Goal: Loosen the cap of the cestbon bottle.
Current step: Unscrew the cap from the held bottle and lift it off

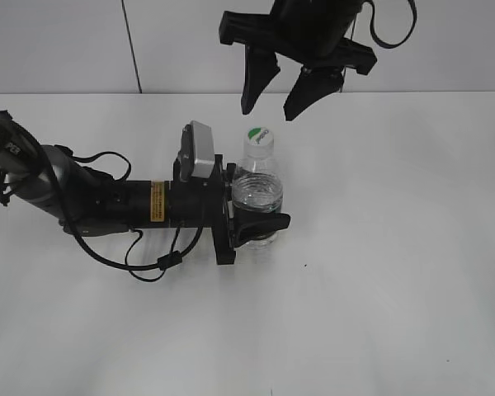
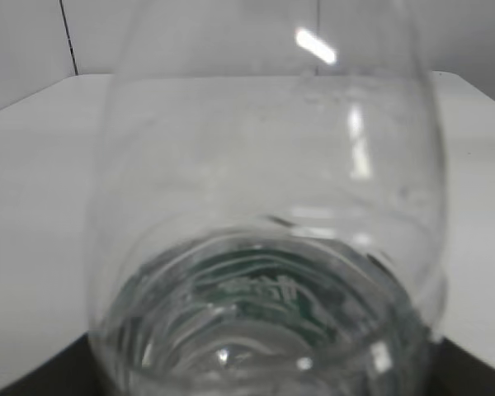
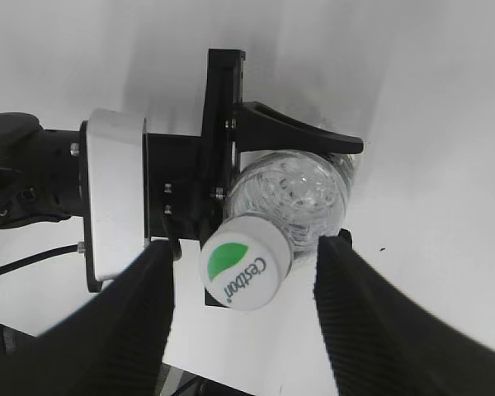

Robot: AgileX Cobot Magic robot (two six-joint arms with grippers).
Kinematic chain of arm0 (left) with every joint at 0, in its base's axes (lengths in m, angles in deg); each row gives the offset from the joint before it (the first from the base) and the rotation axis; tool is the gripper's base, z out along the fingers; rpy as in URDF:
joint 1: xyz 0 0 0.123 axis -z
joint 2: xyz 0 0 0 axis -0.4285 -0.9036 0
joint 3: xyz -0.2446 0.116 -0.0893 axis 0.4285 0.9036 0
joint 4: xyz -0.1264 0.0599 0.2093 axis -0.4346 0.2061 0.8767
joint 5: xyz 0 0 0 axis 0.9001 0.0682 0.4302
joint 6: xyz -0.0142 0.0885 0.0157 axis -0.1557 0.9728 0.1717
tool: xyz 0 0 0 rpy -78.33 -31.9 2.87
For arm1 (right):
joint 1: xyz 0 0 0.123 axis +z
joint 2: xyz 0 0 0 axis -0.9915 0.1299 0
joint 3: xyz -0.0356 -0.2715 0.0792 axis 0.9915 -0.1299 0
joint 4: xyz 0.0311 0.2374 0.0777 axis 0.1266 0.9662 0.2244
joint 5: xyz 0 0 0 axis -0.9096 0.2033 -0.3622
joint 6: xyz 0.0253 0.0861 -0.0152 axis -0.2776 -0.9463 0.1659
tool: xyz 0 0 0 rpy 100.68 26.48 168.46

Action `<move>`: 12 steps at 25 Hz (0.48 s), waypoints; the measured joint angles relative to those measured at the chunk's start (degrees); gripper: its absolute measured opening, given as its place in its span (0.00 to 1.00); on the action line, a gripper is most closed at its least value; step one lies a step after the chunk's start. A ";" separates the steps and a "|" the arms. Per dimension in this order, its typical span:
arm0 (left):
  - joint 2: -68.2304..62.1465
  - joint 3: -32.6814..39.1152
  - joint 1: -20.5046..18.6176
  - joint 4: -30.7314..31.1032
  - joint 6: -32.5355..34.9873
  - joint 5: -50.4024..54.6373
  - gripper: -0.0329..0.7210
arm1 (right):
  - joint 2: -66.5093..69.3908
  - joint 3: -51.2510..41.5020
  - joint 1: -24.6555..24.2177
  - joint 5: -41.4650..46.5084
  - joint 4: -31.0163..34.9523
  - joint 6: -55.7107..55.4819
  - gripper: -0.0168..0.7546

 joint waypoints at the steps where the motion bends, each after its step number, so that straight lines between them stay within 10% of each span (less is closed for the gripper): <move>1: 0.00 0.00 0.00 0.00 0.00 0.08 0.58 | 0.11 0.00 0.35 0.00 -0.26 -0.27 0.57; 12: 0.00 0.00 0.00 -0.18 0.00 0.30 0.58 | 2.20 0.00 2.35 0.07 -2.68 -1.89 0.57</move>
